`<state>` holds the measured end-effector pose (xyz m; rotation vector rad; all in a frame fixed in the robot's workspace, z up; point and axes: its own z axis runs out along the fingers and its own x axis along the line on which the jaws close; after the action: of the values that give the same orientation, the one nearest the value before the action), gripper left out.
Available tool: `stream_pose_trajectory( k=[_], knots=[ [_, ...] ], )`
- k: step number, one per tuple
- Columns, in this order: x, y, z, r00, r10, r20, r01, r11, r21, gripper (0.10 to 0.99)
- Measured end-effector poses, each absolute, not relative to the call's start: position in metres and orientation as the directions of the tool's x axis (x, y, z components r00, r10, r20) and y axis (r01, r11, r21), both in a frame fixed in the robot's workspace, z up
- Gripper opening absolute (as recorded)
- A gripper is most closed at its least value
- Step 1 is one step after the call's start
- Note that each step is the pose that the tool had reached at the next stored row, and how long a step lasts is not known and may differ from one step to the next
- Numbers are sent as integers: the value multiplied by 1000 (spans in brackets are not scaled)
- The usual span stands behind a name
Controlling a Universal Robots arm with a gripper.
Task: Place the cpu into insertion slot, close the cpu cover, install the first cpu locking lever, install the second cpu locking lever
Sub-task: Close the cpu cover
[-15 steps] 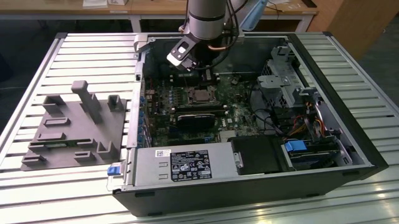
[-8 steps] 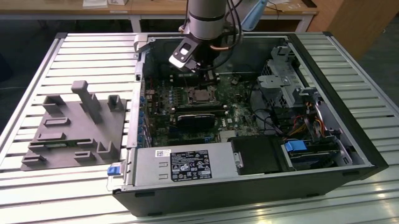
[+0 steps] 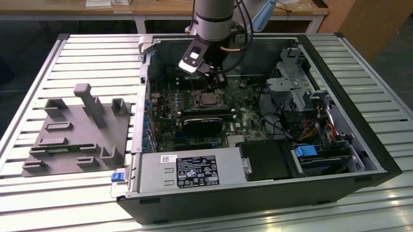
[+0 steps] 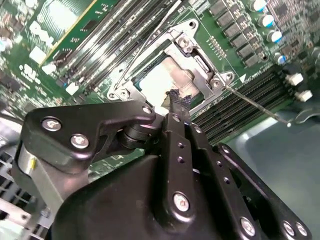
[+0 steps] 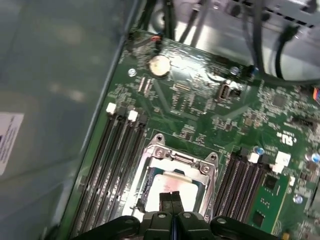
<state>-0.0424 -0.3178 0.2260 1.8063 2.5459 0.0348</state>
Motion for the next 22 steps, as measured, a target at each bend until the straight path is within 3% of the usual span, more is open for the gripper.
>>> stream_pose_trajectory(
  k=[22],
  knots=[
    [-42, -318, 226, -691, 723, -3, 723, 691, 30, 102]
  ],
)
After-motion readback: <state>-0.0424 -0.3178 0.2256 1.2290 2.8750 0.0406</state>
